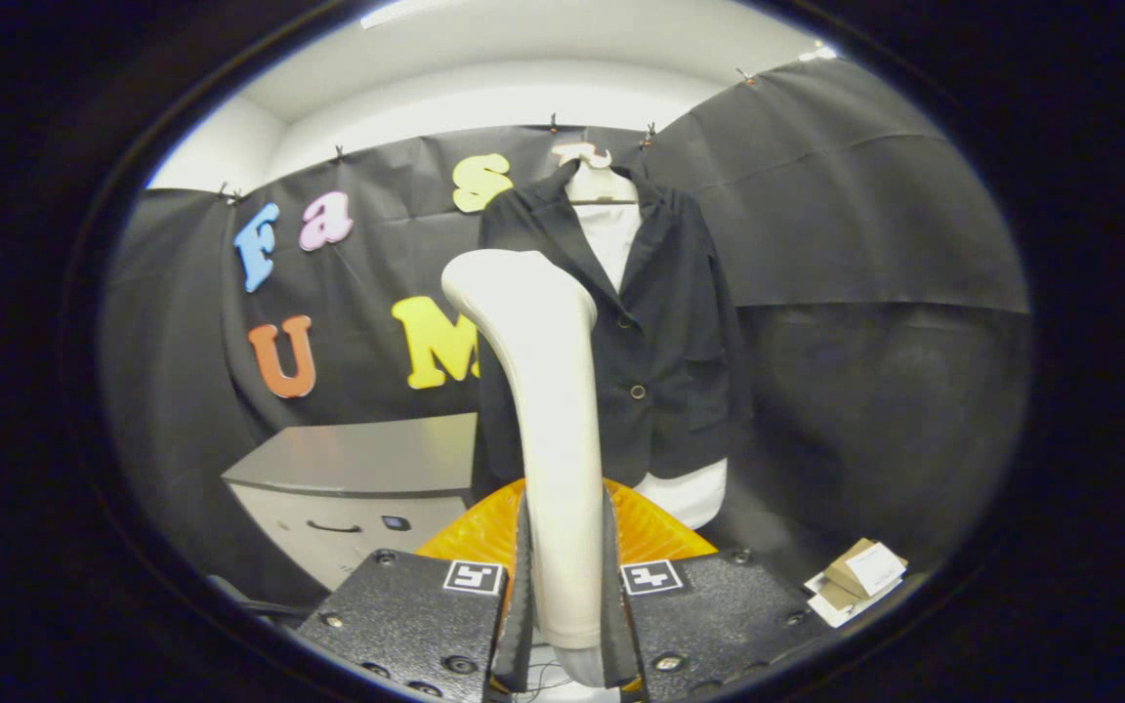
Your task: Iron the clothes twice with a garment steamer, once on the left side and once on the right side.
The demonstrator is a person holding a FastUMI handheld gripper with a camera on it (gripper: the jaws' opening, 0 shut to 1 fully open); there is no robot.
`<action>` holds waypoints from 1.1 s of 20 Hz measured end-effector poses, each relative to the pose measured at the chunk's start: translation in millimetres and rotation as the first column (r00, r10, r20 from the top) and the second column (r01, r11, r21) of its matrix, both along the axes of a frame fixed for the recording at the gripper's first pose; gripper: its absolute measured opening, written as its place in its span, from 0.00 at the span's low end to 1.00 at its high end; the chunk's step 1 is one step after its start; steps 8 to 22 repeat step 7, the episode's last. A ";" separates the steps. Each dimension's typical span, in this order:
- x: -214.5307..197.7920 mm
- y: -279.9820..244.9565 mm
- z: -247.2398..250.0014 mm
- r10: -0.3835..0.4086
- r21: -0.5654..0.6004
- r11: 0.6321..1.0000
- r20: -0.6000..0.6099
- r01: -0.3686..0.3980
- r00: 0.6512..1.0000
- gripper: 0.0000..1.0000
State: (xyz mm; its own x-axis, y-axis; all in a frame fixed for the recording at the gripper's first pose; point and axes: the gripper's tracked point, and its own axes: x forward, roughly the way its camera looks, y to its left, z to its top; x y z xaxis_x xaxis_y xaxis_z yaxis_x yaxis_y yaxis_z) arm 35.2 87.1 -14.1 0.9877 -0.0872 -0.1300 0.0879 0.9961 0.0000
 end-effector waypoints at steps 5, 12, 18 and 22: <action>-47.3 -5.4 20.6 0.106 -0.086 0.991 0.069 -0.100 0.992 0.31; -59.2 -8.6 20.5 0.142 -0.067 0.988 0.070 -0.138 0.987 0.31; -59.2 -8.6 20.5 0.142 -0.067 0.988 0.070 -0.138 0.987 0.31; -59.2 -8.6 20.5 0.142 -0.067 0.988 0.070 -0.138 0.987 0.31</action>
